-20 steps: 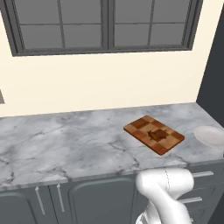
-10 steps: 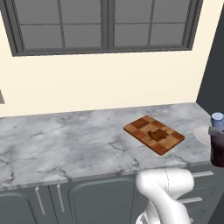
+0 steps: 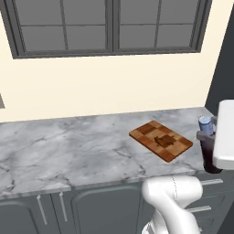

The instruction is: Pick the chicken drumstick from the plate and place it on the cutting board. Then pick the condiment bottle from the cabinet and place it next to the cutting board.

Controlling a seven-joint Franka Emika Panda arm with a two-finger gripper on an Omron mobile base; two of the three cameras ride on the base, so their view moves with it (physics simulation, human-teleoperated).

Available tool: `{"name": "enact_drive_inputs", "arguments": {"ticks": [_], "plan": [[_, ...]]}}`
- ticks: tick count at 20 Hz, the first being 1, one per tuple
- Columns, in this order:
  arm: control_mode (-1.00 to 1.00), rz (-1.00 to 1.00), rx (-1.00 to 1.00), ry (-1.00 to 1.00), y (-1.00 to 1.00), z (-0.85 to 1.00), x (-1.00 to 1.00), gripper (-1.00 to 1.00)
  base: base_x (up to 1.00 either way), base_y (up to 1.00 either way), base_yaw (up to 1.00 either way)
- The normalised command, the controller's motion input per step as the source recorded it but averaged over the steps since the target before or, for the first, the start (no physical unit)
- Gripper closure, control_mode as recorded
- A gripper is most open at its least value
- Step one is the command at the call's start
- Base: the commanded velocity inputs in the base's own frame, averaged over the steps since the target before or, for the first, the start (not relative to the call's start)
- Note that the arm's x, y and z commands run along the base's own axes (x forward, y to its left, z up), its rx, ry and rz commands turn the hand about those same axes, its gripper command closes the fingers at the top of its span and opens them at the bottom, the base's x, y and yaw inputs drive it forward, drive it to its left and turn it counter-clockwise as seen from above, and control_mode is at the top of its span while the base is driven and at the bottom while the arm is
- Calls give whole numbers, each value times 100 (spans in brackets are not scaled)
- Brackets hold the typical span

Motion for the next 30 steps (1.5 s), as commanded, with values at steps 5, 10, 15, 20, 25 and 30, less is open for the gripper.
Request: {"name": "enact_drive_inputs", "arguments": {"ticks": [5,10,15,20,25,30], "plan": [[-100,0,10,-7,55,-28,6,100,0,0,0],[-100,1,8,-8,49,-44,21,100,0,0,0],[-100,3,6,-11,51,-49,23,100,0,0,0],[-100,7,5,-14,43,-47,25,100,0,0,0],[-100,14,8,-16,27,-44,20,100,0,0,0],[-100,18,10,-17,14,-40,14,100,0,0,0]]}}
